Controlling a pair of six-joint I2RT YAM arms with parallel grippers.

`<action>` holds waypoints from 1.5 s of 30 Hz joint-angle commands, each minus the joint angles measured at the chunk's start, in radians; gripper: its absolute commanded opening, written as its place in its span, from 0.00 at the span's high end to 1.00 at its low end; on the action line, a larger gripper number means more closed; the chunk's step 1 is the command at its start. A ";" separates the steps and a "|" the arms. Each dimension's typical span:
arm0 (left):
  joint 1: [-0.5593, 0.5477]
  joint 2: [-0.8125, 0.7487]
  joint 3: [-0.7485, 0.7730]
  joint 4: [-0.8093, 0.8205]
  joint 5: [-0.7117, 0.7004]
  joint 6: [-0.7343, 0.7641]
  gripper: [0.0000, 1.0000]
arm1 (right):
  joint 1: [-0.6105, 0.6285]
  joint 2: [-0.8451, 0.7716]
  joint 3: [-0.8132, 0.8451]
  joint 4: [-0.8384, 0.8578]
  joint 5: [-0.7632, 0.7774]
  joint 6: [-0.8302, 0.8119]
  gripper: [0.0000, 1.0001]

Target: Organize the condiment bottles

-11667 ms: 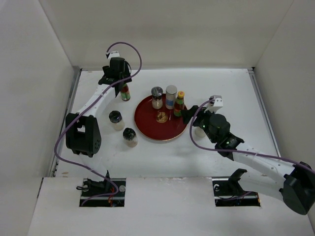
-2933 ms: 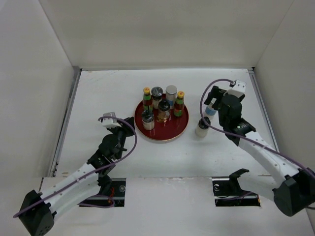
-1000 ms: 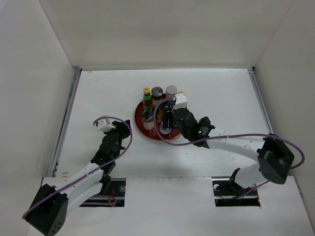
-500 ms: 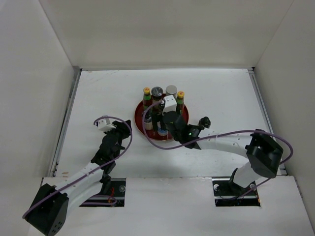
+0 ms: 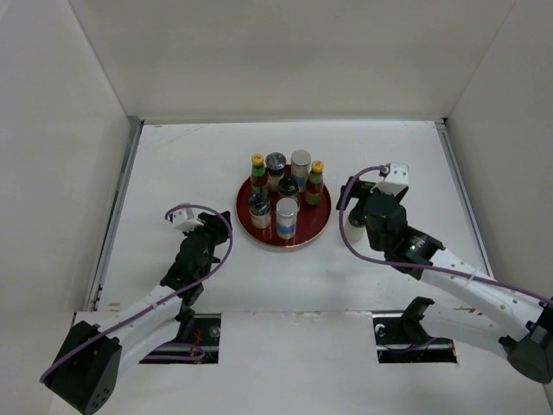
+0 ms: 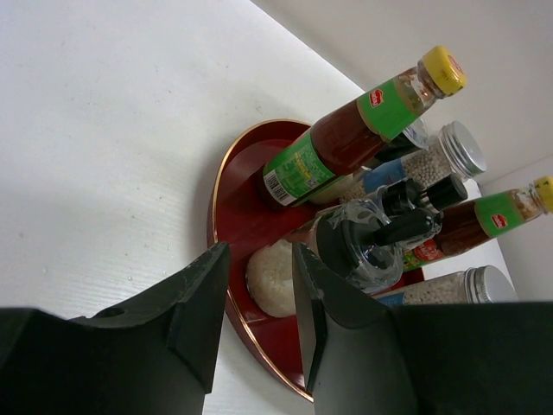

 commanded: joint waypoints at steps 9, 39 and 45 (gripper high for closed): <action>0.007 0.019 -0.009 0.078 0.011 -0.015 0.66 | -0.115 0.109 -0.052 -0.278 -0.129 0.161 0.00; 0.010 0.032 -0.006 0.078 0.017 -0.020 0.65 | -0.004 0.206 0.098 0.007 -0.128 0.047 0.41; 0.018 0.019 -0.009 0.073 0.017 -0.020 0.64 | 0.006 0.385 0.169 0.120 -0.174 0.026 0.41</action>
